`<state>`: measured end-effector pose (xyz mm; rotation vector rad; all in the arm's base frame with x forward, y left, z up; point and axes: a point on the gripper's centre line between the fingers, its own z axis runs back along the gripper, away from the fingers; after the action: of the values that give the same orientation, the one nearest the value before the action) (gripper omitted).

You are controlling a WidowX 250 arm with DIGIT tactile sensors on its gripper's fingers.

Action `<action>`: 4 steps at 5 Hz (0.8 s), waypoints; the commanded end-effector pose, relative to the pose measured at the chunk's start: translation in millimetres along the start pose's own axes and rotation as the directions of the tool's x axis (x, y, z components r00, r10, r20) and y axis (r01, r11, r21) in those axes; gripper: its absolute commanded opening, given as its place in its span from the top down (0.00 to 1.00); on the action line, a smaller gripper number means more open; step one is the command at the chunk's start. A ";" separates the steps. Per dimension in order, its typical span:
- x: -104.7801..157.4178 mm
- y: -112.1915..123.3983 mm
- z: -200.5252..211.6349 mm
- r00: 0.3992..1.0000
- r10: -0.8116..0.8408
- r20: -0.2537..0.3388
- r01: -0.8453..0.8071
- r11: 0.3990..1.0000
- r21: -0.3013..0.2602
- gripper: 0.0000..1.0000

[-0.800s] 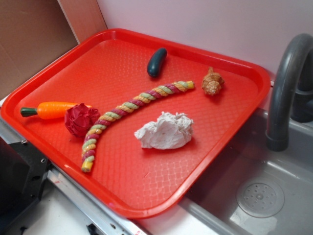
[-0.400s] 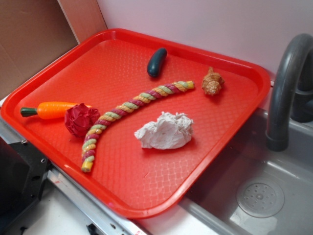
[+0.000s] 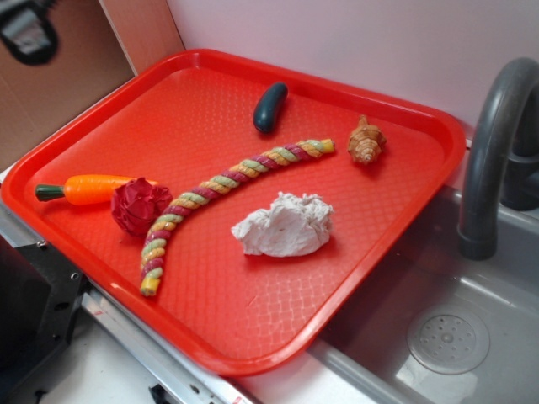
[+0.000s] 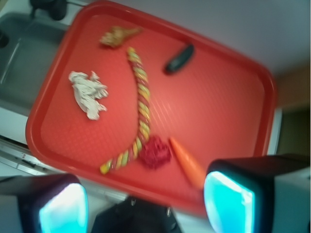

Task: Grab the white paper.

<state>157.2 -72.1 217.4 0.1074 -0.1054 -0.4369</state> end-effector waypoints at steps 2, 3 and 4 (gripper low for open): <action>69.4 -52.8 -92.8 0.956 -0.258 -0.141 0.270 0.960 0.071 0.00; 77.9 -56.6 -112.8 0.938 -0.291 -0.189 0.308 0.949 0.064 0.00; 77.6 -68.7 -141.4 0.882 -0.384 -0.274 0.408 0.912 0.036 0.00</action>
<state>218.3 -148.7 63.6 0.2974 0.2282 -0.8230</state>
